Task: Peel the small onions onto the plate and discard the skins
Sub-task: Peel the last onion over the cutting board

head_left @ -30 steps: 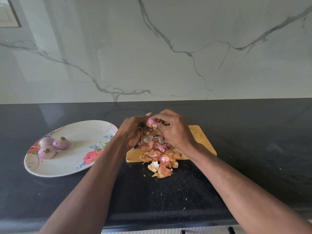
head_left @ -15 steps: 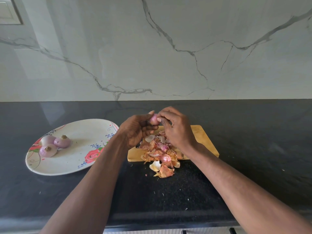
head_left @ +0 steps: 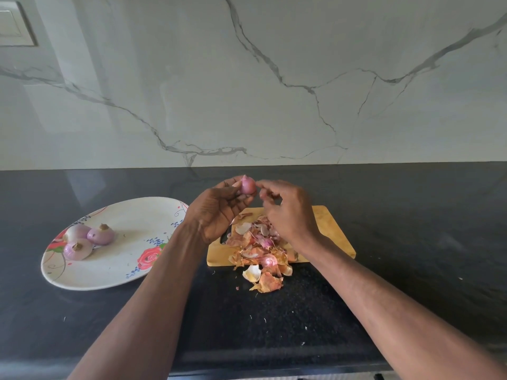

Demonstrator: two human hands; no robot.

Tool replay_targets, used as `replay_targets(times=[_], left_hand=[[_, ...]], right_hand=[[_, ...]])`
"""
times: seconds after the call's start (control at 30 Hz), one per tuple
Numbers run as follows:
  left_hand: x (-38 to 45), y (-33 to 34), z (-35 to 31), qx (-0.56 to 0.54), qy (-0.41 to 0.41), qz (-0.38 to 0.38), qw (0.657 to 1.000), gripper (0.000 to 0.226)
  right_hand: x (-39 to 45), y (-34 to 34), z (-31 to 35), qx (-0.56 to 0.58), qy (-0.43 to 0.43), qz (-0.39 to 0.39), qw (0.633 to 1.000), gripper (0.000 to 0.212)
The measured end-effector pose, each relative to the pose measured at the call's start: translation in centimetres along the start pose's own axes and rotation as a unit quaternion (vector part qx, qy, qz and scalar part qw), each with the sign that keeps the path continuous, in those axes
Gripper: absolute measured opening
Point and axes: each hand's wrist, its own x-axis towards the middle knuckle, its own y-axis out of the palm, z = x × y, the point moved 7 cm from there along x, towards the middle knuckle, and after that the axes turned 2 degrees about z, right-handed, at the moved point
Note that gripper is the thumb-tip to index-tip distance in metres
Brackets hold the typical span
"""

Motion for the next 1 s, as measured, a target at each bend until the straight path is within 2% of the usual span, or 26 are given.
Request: replay_targets(times=[0.2, 0.23, 0.33, 0.6, 0.83, 1.0], left_hand=[[0.03, 0.15, 0.11, 0.0, -0.003, 0.016, 1.0, 0.032], [0.1, 0.16, 0.14, -0.001, -0.003, 0.018, 1.0, 0.03], [0.23, 0.13, 0.26, 0.014, -0.006, 0.019, 1.0, 0.025], [0.16, 0.17, 0.56, 0.048, -0.014, 0.007, 0.999, 0.024], [0.01, 0.27, 0.53, 0.035, 0.002, -0.018, 0.999, 0.02], [-0.25, 0.38, 0.72, 0.022, -0.007, -0.025, 0.999, 0.019]], right_hand=[[-0.18, 0.13, -0.25, 0.015, 0.027, 0.002, 1.0, 0.019], [-0.09, 0.08, -0.24, 0.018, 0.022, -0.007, 1.0, 0.017], [0.04, -0.1, -0.01, 0.033, 0.004, -0.028, 0.999, 0.029], [0.22, -0.05, -0.15, 0.066, -0.013, -0.015, 0.998, 0.021], [-0.04, 0.16, 0.09, 0.02, -0.069, -0.016, 0.997, 0.02], [-0.24, 0.3, 0.08, 0.02, -0.064, -0.02, 0.998, 0.018]])
